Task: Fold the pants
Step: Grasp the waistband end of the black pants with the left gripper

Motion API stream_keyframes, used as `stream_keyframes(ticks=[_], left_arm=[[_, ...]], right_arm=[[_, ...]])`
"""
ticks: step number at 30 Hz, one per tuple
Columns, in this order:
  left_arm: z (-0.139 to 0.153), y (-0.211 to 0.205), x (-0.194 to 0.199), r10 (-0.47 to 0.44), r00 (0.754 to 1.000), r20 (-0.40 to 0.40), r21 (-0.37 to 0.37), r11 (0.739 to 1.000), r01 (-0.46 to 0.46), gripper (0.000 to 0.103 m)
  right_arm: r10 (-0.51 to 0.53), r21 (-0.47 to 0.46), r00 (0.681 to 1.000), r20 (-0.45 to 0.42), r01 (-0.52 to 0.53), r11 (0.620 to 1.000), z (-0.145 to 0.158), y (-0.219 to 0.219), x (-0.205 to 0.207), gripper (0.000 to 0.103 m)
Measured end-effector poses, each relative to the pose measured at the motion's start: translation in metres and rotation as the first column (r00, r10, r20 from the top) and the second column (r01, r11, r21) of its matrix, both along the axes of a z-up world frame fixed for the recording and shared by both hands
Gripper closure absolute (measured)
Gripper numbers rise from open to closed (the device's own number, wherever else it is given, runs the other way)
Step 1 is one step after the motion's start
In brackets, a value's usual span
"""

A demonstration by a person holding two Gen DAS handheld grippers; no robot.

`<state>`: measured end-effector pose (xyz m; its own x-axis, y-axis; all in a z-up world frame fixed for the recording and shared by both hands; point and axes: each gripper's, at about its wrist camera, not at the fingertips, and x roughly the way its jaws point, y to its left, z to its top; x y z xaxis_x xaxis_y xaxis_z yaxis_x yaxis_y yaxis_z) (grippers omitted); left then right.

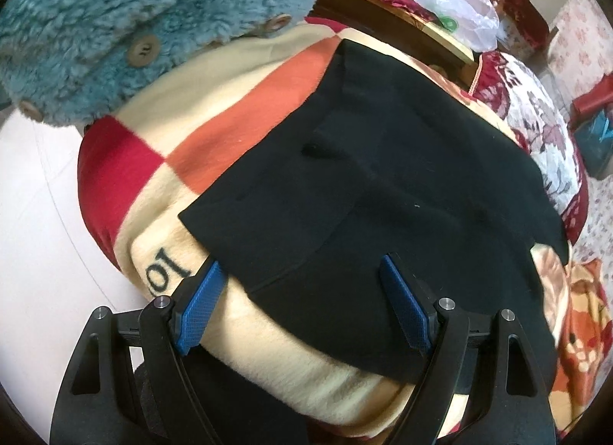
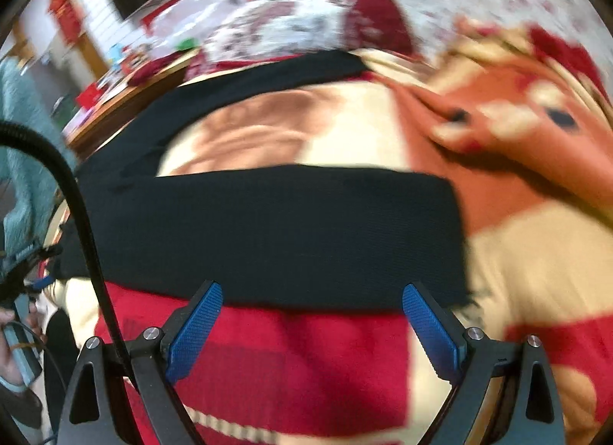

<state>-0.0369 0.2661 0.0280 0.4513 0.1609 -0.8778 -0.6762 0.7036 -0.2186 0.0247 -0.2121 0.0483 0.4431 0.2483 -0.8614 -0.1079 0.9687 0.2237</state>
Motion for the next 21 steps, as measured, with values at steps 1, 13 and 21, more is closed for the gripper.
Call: stream_keyframes(ticks=[1,13,21], left_arm=[[0.000,-0.001,0.002,-0.003,1.000,-0.004,0.006,1.000,0.003,0.021],[0.006,0.001,-0.001,-0.008,1.000,0.015,0.018,1.000,0.008,0.050],[0.018,0.010,-0.007,-0.009,0.998,0.065,0.010,1.000,0.009,0.083]], right_arm=[[-0.028,0.011,0.999,-0.024,0.028,1.000,-0.004,-0.010,-0.001,0.008],[-0.164,0.213,0.975,-0.149,0.194,0.958,-0.032,-0.039,0.012,0.008],[-0.192,0.256,0.978,-0.082,0.207,0.944,-0.025,-0.034,0.040,0.073]])
